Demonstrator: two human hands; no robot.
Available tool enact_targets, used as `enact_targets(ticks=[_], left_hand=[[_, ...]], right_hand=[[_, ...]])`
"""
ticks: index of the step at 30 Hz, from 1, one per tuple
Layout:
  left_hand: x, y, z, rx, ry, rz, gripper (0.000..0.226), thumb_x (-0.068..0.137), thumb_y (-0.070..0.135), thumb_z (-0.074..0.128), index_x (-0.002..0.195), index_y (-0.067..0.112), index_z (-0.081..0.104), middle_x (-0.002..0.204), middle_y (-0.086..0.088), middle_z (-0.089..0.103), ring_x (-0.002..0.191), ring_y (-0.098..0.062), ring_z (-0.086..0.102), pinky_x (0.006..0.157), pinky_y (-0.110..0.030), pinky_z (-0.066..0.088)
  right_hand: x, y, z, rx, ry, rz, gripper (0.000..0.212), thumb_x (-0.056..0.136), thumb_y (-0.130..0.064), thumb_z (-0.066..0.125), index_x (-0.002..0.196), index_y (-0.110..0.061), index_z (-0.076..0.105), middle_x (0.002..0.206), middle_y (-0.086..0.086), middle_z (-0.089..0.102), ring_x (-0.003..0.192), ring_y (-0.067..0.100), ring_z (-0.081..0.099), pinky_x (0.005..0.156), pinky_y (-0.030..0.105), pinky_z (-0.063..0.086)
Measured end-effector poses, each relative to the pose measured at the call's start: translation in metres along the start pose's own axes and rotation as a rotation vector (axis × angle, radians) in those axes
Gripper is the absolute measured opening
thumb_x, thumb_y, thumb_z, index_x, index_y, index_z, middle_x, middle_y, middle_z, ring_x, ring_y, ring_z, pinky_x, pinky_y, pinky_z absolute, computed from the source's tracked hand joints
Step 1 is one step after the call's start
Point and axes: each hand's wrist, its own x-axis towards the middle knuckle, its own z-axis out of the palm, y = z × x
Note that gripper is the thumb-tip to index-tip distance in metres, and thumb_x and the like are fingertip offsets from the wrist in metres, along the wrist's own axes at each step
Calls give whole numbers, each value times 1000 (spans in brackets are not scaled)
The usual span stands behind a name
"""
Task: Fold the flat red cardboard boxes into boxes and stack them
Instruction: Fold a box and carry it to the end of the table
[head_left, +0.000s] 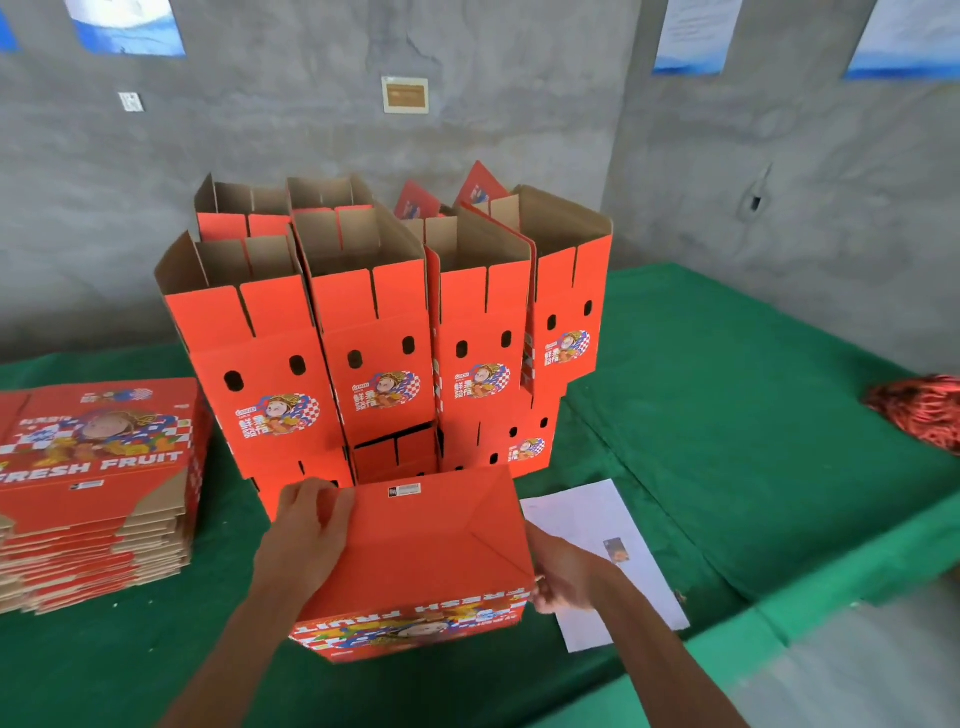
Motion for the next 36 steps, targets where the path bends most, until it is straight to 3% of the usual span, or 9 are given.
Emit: enact_targets(ticks=[5, 10, 13, 17, 21, 24, 27, 31, 36], left_hand=[[-12, 31, -12, -235, 95, 76, 33, 99, 55, 53, 90, 25, 61, 93, 4, 66, 87, -21, 62, 76, -40, 47], [-16, 73, 28, -530, -149, 9, 48, 100, 60, 46, 88, 20, 70, 88, 11, 69, 85, -13, 60, 80, -34, 44], [-8, 109, 66, -522, -373, 16, 43, 98, 68, 39, 98, 47, 76, 97, 27, 71, 100, 1, 61, 89, -27, 42], [-9, 199, 124, -595, -675, -12, 39, 97, 76, 38, 107, 57, 71, 116, 24, 72, 110, -2, 66, 100, -39, 47], [-30, 260, 173, -799, -774, 69, 48, 86, 92, 31, 116, 68, 60, 110, 29, 72, 102, 5, 69, 82, -38, 58], [-37, 276, 206, -923, -803, 42, 48, 87, 88, 34, 117, 65, 63, 108, 26, 74, 95, 8, 70, 72, -24, 59], [-35, 279, 242, -878, -822, 30, 55, 95, 83, 27, 143, 61, 42, 132, 18, 68, 118, -6, 67, 100, -40, 54], [-29, 269, 283, -826, -853, 12, 69, 79, 96, 27, 142, 70, 35, 142, 27, 57, 124, 6, 59, 102, -35, 52], [-11, 272, 327, -857, -790, 17, 104, 69, 100, 37, 158, 55, 9, 169, 15, 21, 154, -16, 30, 124, -55, 28]], right_hand=[[-67, -21, -46, -56, 14, -269, 66, 74, -91, 57, 117, -42, 66, 83, 5, 49, 55, 15, 39, 57, 27, 47], [-138, -47, -88, -179, 231, -426, 72, 62, -79, 80, 126, -56, 57, 76, 6, 62, 54, 22, 61, 61, 37, 61], [-164, -53, -95, -317, 324, -546, 63, 64, -59, 89, 117, -55, 56, 60, -8, 61, 58, 18, 63, 62, 35, 61], [-152, -27, -85, -864, 786, -676, 58, 84, -42, 78, 133, -48, 46, 121, -3, 53, 97, 28, 62, 91, 35, 50], [-100, 18, -83, -983, 1060, -540, 61, 91, -35, 68, 144, -45, 39, 132, 9, 31, 116, 38, 51, 101, 41, 46], [-63, 44, -115, -887, 1019, -537, 63, 91, -31, 69, 147, -39, 42, 134, 9, 28, 124, 36, 47, 99, 39, 47], [-28, 61, -147, -852, 975, -568, 57, 91, -31, 70, 142, -36, 47, 136, 8, 29, 129, 31, 46, 101, 37, 47], [19, 79, -189, -864, 930, -502, 55, 95, -37, 64, 145, -39, 43, 156, 15, 17, 142, 36, 37, 109, 41, 45], [75, 75, -235, -889, 879, -568, 46, 95, -37, 62, 139, -35, 50, 156, 13, 21, 140, 33, 42, 103, 39, 51]])
